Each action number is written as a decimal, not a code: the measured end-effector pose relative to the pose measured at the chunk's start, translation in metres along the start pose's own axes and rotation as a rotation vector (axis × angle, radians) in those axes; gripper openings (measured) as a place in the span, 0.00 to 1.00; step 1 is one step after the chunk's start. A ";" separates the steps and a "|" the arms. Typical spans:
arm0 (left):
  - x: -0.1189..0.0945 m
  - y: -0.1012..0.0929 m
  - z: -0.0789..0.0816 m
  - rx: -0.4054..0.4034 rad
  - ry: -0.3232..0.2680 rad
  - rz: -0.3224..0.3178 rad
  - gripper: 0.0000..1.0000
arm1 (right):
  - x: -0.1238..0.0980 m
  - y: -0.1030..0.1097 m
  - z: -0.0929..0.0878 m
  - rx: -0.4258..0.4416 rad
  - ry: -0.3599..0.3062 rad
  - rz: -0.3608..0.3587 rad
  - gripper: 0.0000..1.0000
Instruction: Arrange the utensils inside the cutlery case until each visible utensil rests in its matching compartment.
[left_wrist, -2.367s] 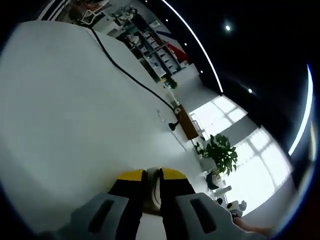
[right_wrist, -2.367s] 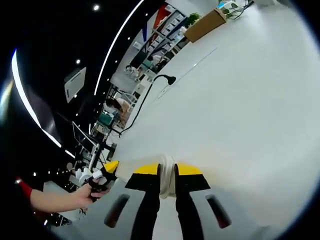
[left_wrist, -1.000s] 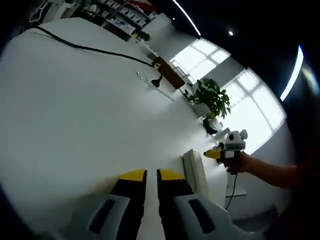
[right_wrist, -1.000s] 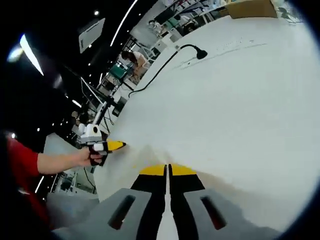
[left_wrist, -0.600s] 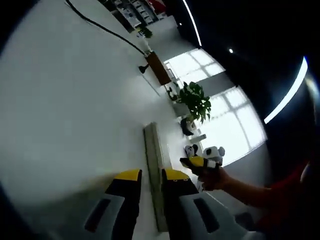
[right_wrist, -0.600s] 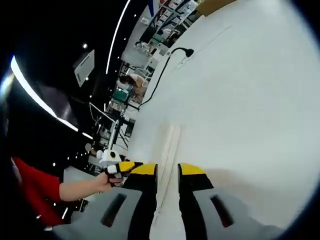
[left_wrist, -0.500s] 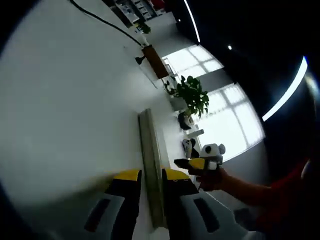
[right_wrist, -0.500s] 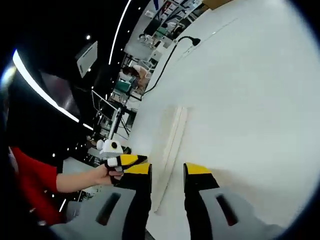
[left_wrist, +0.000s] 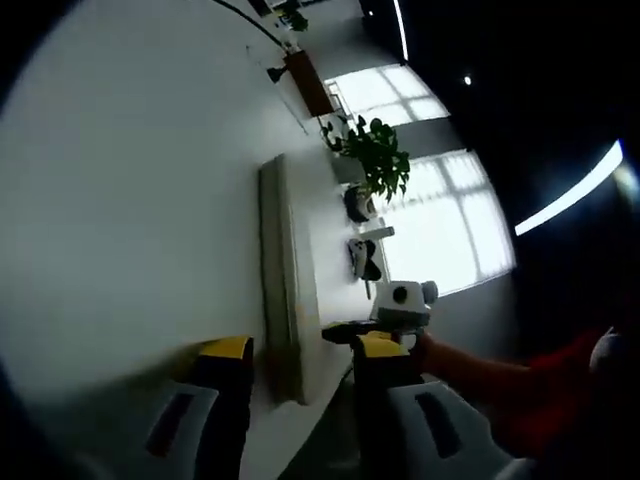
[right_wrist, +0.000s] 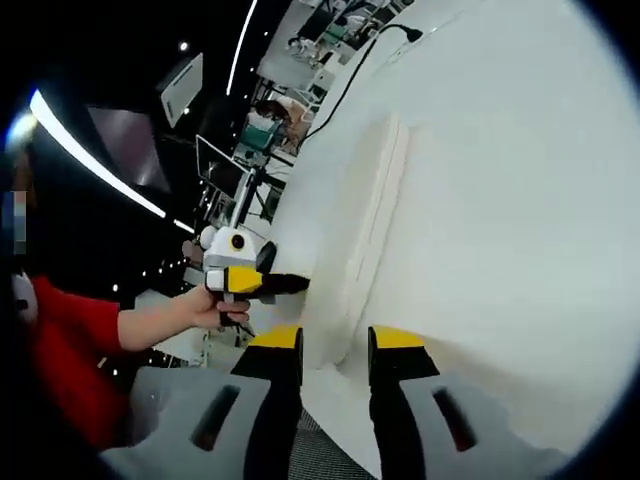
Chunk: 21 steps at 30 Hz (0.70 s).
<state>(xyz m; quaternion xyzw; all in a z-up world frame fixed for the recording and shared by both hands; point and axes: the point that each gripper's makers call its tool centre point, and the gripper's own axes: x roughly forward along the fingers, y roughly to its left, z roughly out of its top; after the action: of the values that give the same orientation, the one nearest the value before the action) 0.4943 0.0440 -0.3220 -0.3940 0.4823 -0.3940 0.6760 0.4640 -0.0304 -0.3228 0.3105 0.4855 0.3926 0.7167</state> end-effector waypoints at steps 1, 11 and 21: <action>-0.001 -0.001 -0.001 0.006 0.001 -0.002 0.33 | 0.001 0.002 -0.002 -0.003 0.003 0.006 0.23; 0.011 -0.005 -0.022 0.021 0.050 -0.028 0.29 | 0.008 0.005 -0.002 0.010 -0.006 -0.004 0.18; 0.013 -0.001 -0.026 -0.015 0.041 -0.015 0.25 | 0.015 -0.002 -0.010 -0.014 0.034 0.005 0.15</action>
<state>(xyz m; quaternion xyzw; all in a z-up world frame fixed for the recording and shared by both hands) 0.4719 0.0278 -0.3312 -0.3943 0.4960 -0.4034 0.6601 0.4584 -0.0180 -0.3348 0.3001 0.4941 0.4031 0.7094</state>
